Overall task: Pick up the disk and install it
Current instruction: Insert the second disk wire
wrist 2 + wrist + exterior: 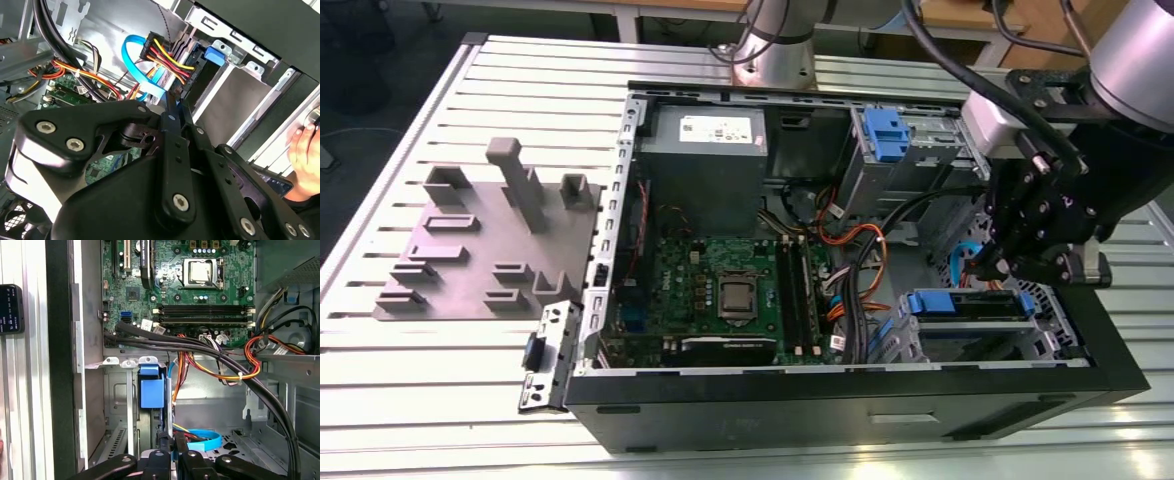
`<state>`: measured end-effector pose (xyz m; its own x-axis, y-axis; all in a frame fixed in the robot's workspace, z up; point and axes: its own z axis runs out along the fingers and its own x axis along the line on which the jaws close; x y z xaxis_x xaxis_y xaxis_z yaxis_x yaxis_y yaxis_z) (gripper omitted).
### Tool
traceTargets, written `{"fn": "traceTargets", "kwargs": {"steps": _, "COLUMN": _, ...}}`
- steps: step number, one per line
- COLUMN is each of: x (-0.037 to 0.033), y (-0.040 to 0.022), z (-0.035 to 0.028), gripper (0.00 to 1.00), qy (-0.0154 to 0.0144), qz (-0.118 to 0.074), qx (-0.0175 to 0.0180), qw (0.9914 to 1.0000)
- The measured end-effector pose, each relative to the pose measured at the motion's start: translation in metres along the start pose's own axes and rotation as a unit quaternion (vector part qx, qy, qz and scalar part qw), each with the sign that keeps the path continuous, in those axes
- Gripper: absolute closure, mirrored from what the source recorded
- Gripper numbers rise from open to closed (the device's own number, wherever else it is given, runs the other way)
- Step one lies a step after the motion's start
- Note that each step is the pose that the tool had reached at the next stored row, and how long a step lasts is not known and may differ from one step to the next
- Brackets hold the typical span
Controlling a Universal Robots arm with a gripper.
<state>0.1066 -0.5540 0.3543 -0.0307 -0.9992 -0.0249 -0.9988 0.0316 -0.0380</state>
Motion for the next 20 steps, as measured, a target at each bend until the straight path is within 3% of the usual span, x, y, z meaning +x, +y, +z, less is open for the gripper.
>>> {"fn": "traceTargets", "kwargs": {"steps": 6, "x": 0.0043, "y": 0.0034, "z": 0.0061, "gripper": 0.84, "qy": -0.0015, "qz": -0.006, "qx": 0.0029, "qw": 0.99998}}
{"fn": "traceTargets", "kwargs": {"steps": 12, "x": 0.006, "y": 0.0087, "z": 0.0077, "gripper": 0.84, "qy": -0.002, "qz": -0.008, "qx": 0.0126, "qw": 0.99988}}
{"fn": "traceTargets", "kwargs": {"steps": 20, "x": 0.0061, "y": 0.009, "z": 0.0085, "gripper": 0.84, "qy": -0.0021, "qz": -0.009, "qx": 0.0148, "qw": 0.99985}}
